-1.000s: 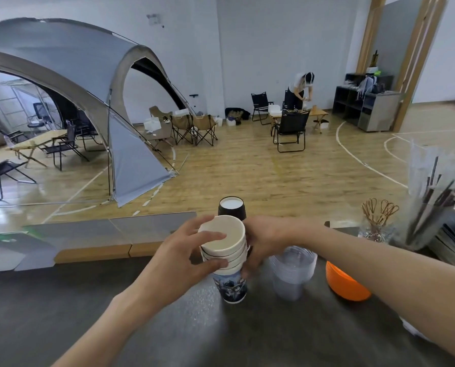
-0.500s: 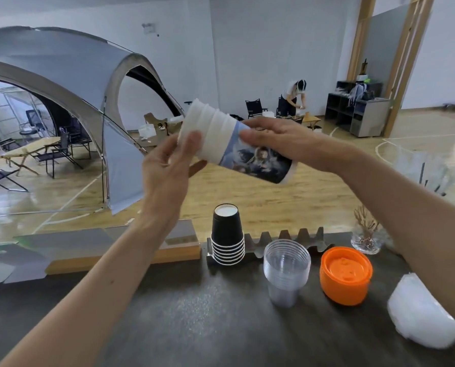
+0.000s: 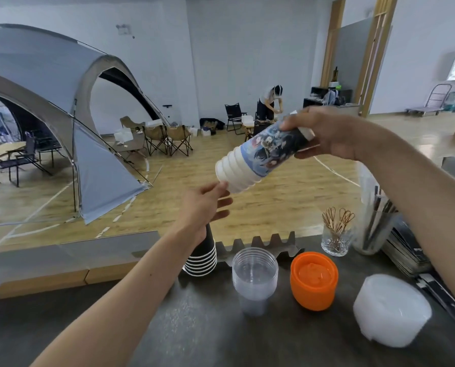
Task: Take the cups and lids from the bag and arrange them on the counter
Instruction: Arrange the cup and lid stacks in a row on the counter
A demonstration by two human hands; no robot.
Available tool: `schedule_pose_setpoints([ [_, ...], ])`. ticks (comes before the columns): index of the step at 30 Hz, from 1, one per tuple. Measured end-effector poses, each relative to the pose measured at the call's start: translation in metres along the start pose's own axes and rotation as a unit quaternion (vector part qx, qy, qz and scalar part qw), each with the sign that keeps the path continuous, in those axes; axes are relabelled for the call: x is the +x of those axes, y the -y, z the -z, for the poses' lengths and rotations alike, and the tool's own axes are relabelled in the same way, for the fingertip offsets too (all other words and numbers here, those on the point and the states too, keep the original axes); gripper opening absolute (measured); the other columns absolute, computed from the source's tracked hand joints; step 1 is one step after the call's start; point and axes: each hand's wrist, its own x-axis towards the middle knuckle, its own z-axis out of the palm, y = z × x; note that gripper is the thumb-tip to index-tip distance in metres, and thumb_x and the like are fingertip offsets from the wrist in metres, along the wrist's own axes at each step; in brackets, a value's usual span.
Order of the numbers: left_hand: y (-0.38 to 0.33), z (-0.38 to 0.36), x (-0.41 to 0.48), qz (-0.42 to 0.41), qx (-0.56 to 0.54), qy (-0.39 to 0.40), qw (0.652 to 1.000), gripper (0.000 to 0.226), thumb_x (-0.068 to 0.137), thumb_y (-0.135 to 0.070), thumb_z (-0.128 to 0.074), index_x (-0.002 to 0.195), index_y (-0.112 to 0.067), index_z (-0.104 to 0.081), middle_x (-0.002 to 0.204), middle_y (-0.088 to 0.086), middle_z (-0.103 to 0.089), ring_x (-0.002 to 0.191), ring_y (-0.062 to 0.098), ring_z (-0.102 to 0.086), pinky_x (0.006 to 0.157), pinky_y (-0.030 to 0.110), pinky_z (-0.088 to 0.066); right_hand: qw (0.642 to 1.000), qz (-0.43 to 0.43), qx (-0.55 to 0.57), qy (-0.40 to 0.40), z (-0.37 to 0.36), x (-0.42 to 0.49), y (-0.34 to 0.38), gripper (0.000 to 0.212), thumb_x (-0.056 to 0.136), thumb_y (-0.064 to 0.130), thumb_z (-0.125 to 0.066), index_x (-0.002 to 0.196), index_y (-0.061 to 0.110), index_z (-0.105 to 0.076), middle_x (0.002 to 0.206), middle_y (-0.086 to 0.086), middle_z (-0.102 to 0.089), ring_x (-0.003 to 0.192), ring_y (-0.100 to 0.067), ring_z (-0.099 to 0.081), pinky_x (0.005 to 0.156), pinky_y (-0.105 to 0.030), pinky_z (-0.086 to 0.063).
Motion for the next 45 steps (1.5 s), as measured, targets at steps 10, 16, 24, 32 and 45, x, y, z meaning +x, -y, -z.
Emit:
schedule_pose_setpoints([
  [10, 0.037, 0.014, -0.005, 0.181, 0.035, 0.102, 0.978, 0.030, 0.103, -0.013, -0.040, 0.120, -0.005, -0.063, 0.117, 0.015, -0.073, 0.095, 0.023, -0.068, 0.059, 0.026, -0.039, 0.960, 0.110, -0.241, -0.096, -0.054, 0.018, -0.025, 0.068, 0.064, 0.054, -0.083, 0.117, 0.022, -0.056, 0.107, 0.001, -0.062, 0.087, -0.016, -0.065, 0.058, -0.029, -0.058],
  [16, 0.076, 0.032, 0.001, 0.249, -0.021, 0.107, 0.962, 0.033, 0.083, -0.016, -0.042, 0.108, -0.006, -0.063, 0.123, 0.013, -0.070, 0.087, 0.020, -0.062, 0.058, 0.028, -0.034, 0.955, 0.099, -0.275, -0.048, -0.080, 0.022, -0.044, 0.065, 0.063, 0.053, -0.085, 0.114, 0.025, -0.056, 0.106, 0.005, -0.063, 0.090, -0.014, -0.062, 0.068, -0.031, -0.056],
  [24, 0.112, 0.030, -0.005, 0.278, -0.080, 0.080, 0.954, 0.027, 0.074, -0.014, -0.043, 0.091, -0.003, -0.060, 0.093, 0.012, -0.074, 0.075, 0.022, -0.059, 0.058, 0.029, -0.034, 0.949, 0.088, -0.304, -0.003, -0.104, 0.032, -0.076, 0.065, 0.064, 0.050, -0.085, 0.115, 0.024, -0.055, 0.108, 0.000, -0.061, 0.097, -0.020, -0.060, 0.073, -0.033, -0.054],
  [32, 0.129, 0.031, -0.009, 0.288, -0.097, 0.078, 0.950, 0.051, 0.079, -0.014, -0.042, 0.125, 0.001, -0.057, 0.110, 0.020, -0.065, 0.076, 0.025, -0.057, 0.057, 0.029, -0.041, 0.951, 0.075, -0.300, 0.020, -0.117, 0.035, -0.101, 0.068, 0.058, 0.054, -0.086, 0.113, 0.027, -0.056, 0.110, 0.000, -0.064, 0.099, -0.021, -0.060, 0.081, -0.042, -0.057],
  [45, 0.114, 0.033, -0.029, 0.258, -0.007, 0.070, 0.964, 0.042, 0.091, -0.007, -0.040, 0.128, -0.009, -0.061, 0.117, 0.014, -0.072, 0.099, 0.024, -0.066, 0.061, 0.028, -0.041, 0.951, 0.054, -0.303, 0.039, -0.117, 0.027, -0.101, 0.108, 0.051, 0.071, -0.080, 0.142, 0.029, -0.038, 0.135, -0.004, -0.057, 0.118, -0.024, -0.057, 0.098, -0.047, -0.049],
])
